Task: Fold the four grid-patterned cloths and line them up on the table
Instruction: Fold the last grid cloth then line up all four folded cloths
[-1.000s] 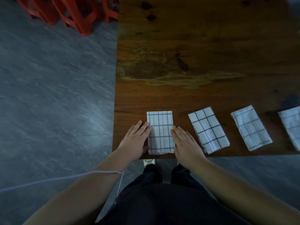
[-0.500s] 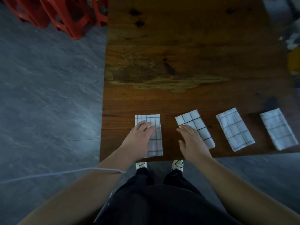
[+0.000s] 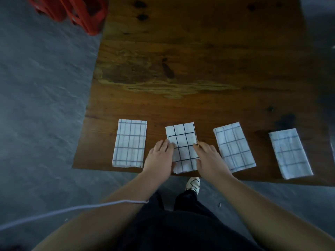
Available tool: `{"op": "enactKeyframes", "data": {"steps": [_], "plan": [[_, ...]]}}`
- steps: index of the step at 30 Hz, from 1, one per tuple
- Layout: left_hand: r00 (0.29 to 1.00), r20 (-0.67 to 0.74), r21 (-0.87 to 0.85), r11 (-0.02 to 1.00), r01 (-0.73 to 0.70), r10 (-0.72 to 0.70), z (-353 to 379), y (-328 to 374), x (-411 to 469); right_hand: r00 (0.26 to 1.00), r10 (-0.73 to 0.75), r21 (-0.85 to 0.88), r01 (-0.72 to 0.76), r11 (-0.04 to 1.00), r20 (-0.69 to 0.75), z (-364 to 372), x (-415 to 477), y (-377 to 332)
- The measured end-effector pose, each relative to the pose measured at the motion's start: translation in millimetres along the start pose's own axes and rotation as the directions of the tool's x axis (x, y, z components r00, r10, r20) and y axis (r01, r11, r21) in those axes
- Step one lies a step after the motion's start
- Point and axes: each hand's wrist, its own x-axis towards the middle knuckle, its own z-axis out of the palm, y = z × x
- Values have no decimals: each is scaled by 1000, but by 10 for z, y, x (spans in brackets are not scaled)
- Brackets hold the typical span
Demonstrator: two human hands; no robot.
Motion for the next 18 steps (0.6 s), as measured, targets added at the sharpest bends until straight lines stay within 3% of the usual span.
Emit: {"op": "enactKeyframes", "data": {"steps": [4, 7, 11, 18], "plan": [[997, -28, -47, 997, 68, -69, -21, 60, -24, 999, -38, -9, 38, 999, -15, 57, -113, 97], [995, -21, -36, 994, 101, -102, -43, 52, -43, 996, -72, -56, 75, 996, 51, 84, -123, 200], [996, 79, 39, 998, 42, -45, 14, 13, -79, 984, -123, -216, 149, 965, 131, 164, -83, 287], [996, 87, 152, 988, 2, -15, 75, -30, -32, 988, -70, -260, 104, 960, 136, 199, -85, 203]]}}
